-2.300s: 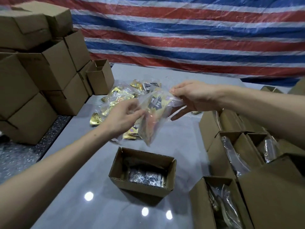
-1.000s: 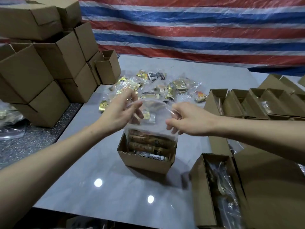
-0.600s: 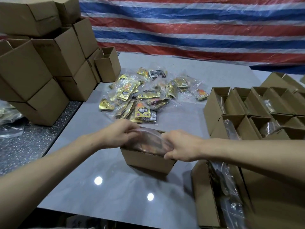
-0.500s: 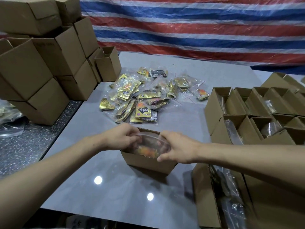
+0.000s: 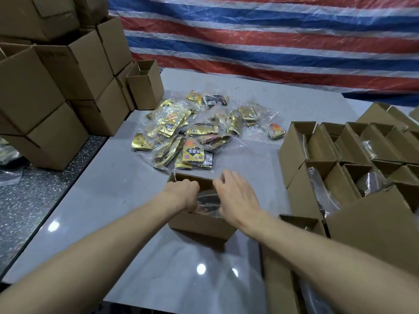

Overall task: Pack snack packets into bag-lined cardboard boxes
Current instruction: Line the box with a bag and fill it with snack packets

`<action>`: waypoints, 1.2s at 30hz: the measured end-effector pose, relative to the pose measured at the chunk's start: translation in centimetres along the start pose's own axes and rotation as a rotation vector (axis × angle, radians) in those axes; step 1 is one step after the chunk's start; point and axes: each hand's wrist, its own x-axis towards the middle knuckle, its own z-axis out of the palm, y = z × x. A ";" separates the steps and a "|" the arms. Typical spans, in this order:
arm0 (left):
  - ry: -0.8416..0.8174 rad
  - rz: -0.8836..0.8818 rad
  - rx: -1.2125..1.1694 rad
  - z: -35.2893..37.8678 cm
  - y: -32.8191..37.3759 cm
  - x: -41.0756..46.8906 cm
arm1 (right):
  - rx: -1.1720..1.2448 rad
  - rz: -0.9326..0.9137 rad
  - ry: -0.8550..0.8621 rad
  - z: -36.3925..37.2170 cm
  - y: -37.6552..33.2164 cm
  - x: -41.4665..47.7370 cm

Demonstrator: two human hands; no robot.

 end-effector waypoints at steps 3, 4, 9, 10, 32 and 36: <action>-0.010 -0.055 -0.012 1.2 0.4 1.0 | 0.229 0.229 0.014 0.1 -1.5 0.2; -0.008 -0.074 -0.022 1.6 0.5 1.3 | 0.291 0.275 0.010 0.1 -1.9 0.2; 0.066 -0.148 -0.079 2.0 0.7 2.0 | 0.361 0.382 -0.118 0.6 -3.1 -0.5; 0.082 -0.156 -0.077 2.1 0.8 2.1 | 0.394 0.434 -0.180 0.7 -3.0 -0.5; 0.149 -0.128 -0.245 2.4 0.8 -1.9 | 0.627 0.493 -0.587 3.4 -2.7 1.0; -0.241 -0.130 -0.303 2.5 -0.4 0.5 | 0.585 0.504 -0.684 3.6 -2.4 2.3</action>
